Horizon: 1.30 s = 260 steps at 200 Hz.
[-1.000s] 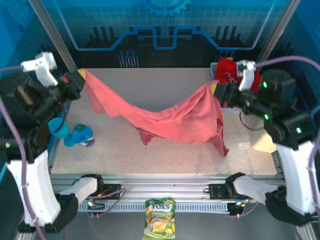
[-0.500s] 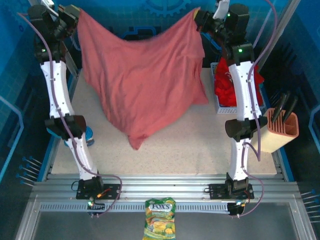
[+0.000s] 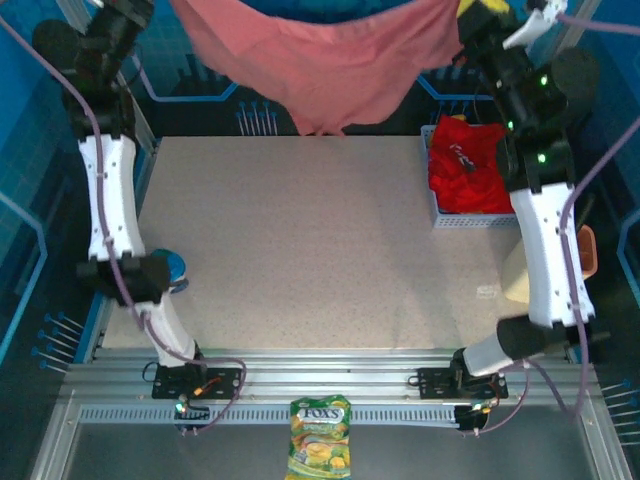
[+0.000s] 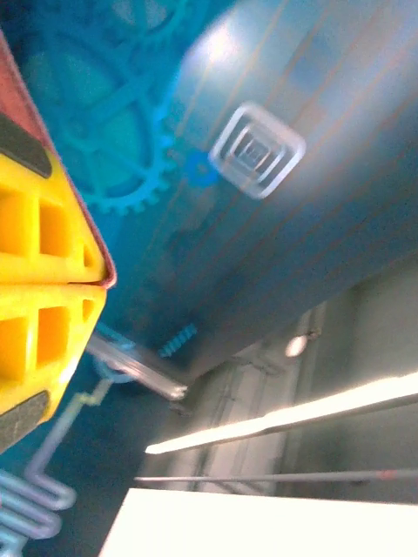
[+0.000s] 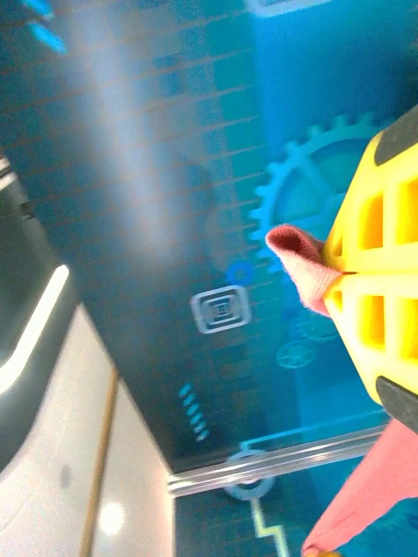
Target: Fold and stack the t-shirts
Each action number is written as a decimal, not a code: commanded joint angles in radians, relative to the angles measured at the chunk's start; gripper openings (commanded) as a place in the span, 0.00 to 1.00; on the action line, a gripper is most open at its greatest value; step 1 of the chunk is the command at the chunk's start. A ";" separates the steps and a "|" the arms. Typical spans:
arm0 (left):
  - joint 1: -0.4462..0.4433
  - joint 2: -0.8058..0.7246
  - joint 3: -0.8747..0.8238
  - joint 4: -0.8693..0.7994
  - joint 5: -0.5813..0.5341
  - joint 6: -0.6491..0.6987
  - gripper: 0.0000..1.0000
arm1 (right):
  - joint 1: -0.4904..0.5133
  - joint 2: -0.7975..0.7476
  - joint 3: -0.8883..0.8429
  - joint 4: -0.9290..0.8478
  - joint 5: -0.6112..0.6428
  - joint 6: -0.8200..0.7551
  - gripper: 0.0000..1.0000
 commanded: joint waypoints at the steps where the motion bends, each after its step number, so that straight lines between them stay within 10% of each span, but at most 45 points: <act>1: -0.075 -0.295 -0.387 -0.001 -0.028 0.388 0.00 | -0.010 -0.087 -0.291 -0.073 0.031 0.026 0.00; 53: -0.118 -0.884 -1.159 -0.299 -0.300 0.560 0.00 | 0.024 -0.347 -0.925 -0.287 -0.027 0.118 0.00; 98: -0.131 -1.203 -1.316 -0.833 -0.457 0.513 0.00 | 0.035 -0.426 -1.128 -0.736 0.020 0.271 0.00; 148: -0.129 -1.260 -1.241 -1.249 -0.531 0.456 0.00 | 0.029 -0.595 -1.149 -0.973 0.082 0.318 0.00; 239: -0.131 -1.226 -1.376 -1.357 -0.521 0.404 0.00 | 0.010 -0.669 -1.265 -1.086 0.123 0.320 0.00; 260: -0.130 -1.148 -1.373 -1.378 -0.515 0.396 0.07 | 0.009 -0.685 -1.262 -1.090 0.148 0.349 0.26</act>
